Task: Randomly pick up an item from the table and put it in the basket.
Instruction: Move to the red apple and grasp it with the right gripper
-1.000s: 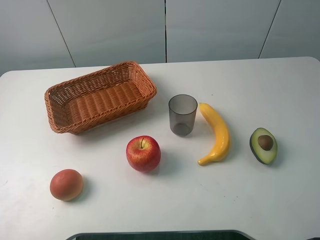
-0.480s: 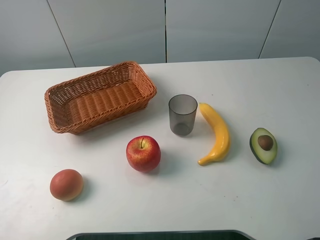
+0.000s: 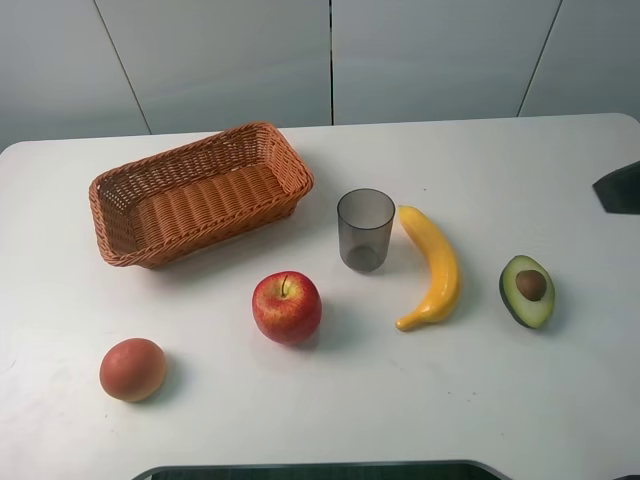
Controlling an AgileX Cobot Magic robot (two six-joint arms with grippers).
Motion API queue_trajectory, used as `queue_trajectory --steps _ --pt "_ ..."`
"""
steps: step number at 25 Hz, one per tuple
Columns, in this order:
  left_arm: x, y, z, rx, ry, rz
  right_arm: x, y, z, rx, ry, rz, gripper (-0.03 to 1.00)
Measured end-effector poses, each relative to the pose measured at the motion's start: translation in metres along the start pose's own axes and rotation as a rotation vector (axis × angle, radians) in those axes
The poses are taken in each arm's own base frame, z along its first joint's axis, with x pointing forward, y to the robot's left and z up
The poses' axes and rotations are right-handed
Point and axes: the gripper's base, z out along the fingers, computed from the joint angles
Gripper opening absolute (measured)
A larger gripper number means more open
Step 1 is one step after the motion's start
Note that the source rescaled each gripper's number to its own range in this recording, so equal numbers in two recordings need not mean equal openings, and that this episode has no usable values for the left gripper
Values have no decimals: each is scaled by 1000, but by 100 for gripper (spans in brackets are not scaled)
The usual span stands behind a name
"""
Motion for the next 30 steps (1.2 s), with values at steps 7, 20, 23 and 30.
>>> queue_trajectory --steps 7,20,23,30 --pt "0 0 0 0 0 0 -35 31 52 -154 44 -270 100" --pt "0 0 0 0 0 0 -92 109 109 -361 119 -694 100" --pt "0 0 0 0 0 0 -101 128 119 -392 129 -752 100" --pt "0 0 0 0 0 2 -112 149 162 -411 222 -827 100"
